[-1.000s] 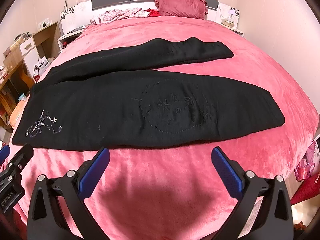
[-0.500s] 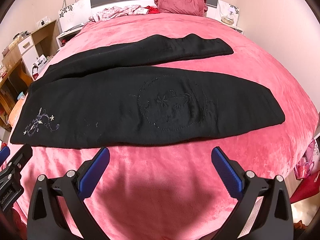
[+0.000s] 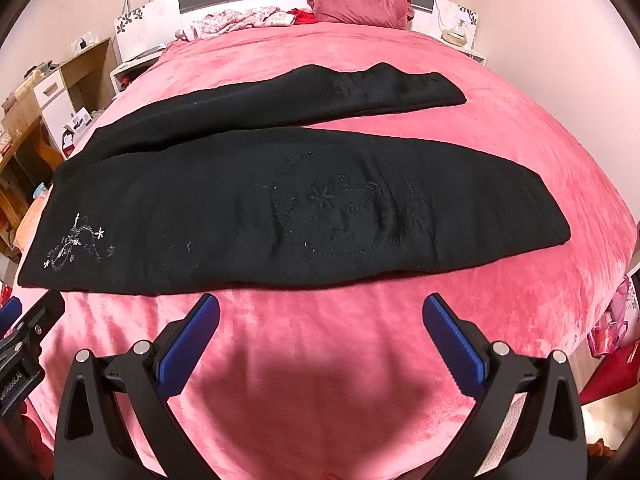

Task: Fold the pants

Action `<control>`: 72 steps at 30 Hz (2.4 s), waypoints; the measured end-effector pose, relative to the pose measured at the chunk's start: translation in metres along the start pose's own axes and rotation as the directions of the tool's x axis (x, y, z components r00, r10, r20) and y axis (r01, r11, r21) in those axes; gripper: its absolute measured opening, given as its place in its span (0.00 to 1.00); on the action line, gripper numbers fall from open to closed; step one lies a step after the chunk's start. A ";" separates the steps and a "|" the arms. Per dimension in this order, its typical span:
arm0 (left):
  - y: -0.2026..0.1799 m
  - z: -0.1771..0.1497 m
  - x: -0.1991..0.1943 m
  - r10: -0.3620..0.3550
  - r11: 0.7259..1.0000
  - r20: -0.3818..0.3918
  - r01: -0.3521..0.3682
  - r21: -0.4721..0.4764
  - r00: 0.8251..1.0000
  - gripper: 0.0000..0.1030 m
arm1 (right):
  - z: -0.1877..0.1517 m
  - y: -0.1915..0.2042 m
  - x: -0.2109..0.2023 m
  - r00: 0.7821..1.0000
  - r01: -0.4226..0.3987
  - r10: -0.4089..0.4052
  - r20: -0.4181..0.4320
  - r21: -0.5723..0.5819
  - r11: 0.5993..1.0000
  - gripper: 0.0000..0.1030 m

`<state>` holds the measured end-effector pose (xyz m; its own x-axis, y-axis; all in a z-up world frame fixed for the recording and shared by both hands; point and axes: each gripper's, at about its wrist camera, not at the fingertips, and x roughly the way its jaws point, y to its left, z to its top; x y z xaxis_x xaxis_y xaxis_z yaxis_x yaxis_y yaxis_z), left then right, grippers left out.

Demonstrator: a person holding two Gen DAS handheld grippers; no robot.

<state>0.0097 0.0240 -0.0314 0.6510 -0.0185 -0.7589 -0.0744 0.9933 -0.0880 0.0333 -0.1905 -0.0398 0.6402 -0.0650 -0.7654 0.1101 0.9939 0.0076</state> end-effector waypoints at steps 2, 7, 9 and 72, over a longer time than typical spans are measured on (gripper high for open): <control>0.002 0.000 0.003 0.000 1.000 -0.011 0.000 -0.008 1.000 0.97 | 0.000 -0.001 0.000 1.000 0.003 -0.003 -0.001 0.001 1.000 0.98; 0.008 0.001 0.011 0.048 0.999 -0.030 -0.048 -0.007 0.998 0.97 | 0.002 -0.011 0.005 1.000 -0.007 0.008 -0.006 0.032 0.999 0.98; 0.010 0.001 0.015 0.089 0.996 -0.038 -0.089 0.007 0.995 0.97 | 0.003 -0.019 0.006 1.000 -0.030 0.030 -0.004 0.060 0.998 0.98; 0.175 0.052 0.083 0.020 0.895 -0.066 -0.047 -0.443 0.998 0.06 | 0.015 -0.295 0.100 0.934 -0.326 0.322 0.155 0.739 0.590 0.17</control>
<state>0.0901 0.2021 -0.0764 0.5979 -0.0062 -0.8016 -0.4319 0.8399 -0.3287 0.0767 -0.4915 -0.1091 0.7511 0.2455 -0.6129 0.4183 0.5413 0.7294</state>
